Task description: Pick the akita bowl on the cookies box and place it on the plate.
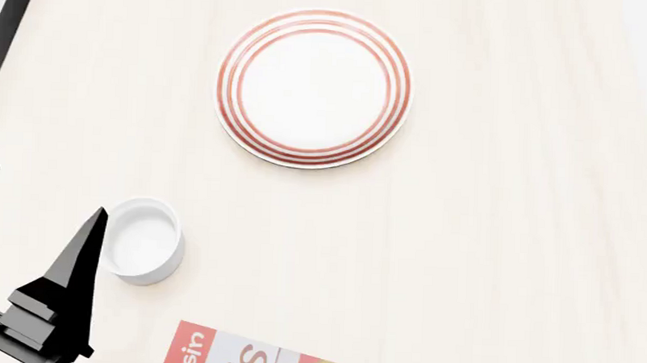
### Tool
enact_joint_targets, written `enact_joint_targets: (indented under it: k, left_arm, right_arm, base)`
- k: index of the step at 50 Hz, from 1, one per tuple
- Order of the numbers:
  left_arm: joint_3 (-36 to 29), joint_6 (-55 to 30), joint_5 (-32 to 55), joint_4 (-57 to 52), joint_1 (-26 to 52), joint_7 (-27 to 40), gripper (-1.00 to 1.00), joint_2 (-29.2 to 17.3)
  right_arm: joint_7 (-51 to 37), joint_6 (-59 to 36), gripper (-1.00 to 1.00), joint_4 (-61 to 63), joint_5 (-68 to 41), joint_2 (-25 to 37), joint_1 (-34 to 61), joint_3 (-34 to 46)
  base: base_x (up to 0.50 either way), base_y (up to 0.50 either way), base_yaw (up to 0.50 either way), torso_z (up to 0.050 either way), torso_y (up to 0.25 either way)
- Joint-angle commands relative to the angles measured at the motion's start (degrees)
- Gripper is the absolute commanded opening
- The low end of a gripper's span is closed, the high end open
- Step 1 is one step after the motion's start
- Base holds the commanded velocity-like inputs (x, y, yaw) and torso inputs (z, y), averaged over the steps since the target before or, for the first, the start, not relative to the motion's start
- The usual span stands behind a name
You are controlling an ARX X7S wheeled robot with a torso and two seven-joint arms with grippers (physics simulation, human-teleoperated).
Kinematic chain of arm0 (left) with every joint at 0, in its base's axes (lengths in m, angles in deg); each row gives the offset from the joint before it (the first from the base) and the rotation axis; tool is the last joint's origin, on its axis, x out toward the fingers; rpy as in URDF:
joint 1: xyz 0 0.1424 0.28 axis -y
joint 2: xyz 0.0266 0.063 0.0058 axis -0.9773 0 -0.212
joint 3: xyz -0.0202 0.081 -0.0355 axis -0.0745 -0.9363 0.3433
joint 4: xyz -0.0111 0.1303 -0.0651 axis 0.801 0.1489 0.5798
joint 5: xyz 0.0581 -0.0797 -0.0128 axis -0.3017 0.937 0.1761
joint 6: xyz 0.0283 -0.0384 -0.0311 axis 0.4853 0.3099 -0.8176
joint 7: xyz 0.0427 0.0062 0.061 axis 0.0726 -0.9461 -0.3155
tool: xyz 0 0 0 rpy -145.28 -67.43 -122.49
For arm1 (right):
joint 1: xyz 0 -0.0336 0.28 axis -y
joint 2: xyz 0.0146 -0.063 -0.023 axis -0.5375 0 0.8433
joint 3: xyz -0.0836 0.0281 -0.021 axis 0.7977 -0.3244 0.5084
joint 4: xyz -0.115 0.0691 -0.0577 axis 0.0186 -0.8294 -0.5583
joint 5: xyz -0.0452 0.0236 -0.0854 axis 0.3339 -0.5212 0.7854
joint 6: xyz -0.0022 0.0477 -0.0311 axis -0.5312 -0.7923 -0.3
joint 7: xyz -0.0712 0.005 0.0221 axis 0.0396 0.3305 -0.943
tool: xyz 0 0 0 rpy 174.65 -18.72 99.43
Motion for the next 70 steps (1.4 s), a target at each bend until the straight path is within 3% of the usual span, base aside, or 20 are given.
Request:
enact_joint_targets:
  k: [1,13,40,70]
  left_arm:
    - [-0.49,0.40,-0.42,0.57,0.11,-0.31,1.00,0.02]
    - [-0.96,0.86,-0.83,0.54,-0.36,-0.55,1.00,-0.08]
    - [-0.92,1.21,-0.31,0.84,-0.61,-0.34,1.00,-0.21]
    - [-0.45,2.39,-0.24,1.57,-1.67,-0.54,1.00,-0.63]
  right_arm:
    - [-0.35,-0.50,1.00,-0.69,2.89,-3.25,-1.97,3.61]
    - [0.39,-1.26,1.00,-3.21,5.01,-5.25,-2.61,7.78]
    - [6.24,-5.88,1.00,-9.89,8.48,0.09,-1.62,10.53]
    - [6.98,-6.60,1.00,-11.39,11.04,-3.39,-0.94,15.63]
  base:
    - [0.00,0.00,0.00,0.000,0.000]
    - [0.00,0.00,0.00,0.000,0.000]
    - [0.00,0.00,0.00,0.000,0.000]
    - [0.00,0.00,0.00,0.000,0.000]
